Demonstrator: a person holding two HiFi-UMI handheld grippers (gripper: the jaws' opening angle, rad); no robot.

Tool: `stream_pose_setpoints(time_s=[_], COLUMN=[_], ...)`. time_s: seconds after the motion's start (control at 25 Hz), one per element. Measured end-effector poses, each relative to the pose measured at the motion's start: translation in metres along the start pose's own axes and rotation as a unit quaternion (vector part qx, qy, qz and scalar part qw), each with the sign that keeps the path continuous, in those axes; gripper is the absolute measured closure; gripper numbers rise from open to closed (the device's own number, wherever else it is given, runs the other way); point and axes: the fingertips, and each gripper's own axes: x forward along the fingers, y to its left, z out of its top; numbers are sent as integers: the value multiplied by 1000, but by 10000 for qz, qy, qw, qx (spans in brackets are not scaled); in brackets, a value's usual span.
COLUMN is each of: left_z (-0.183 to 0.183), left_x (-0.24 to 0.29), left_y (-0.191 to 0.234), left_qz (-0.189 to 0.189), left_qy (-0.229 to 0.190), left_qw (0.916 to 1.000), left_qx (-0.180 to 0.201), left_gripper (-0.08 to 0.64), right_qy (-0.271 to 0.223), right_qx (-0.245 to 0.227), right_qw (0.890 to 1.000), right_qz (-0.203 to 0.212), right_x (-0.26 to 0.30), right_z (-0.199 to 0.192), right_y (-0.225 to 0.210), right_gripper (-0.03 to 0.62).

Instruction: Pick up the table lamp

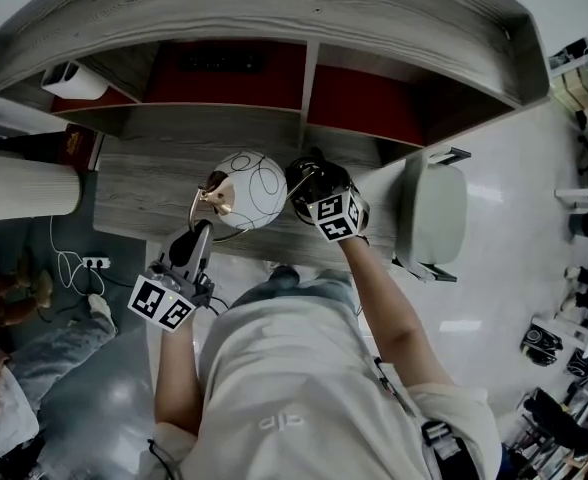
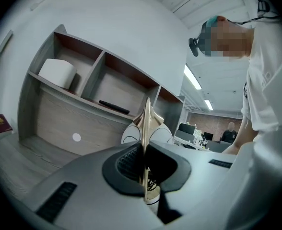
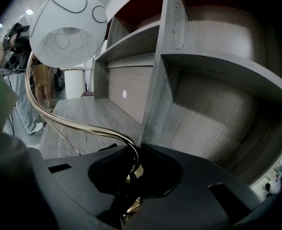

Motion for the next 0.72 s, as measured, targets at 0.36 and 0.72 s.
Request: stream_pose_setpoints(time_s=[0.36,0.72], left_z=[16,21], left_x=[-20,-33], left_y=[9,6], left_qz=[238,307], left_qy=[-417,-912], left_qw=[9987,9944], left_qx=[-152,-437], left_gripper=[538,538], right_qy=[-2,166], right_qx=[-238,-605], right_qw=[9997,9980], right_qz=[-30,-98], right_x=[-23,-60], right_z=[26,49], right_y=[1,-14], right_gripper=[520,517])
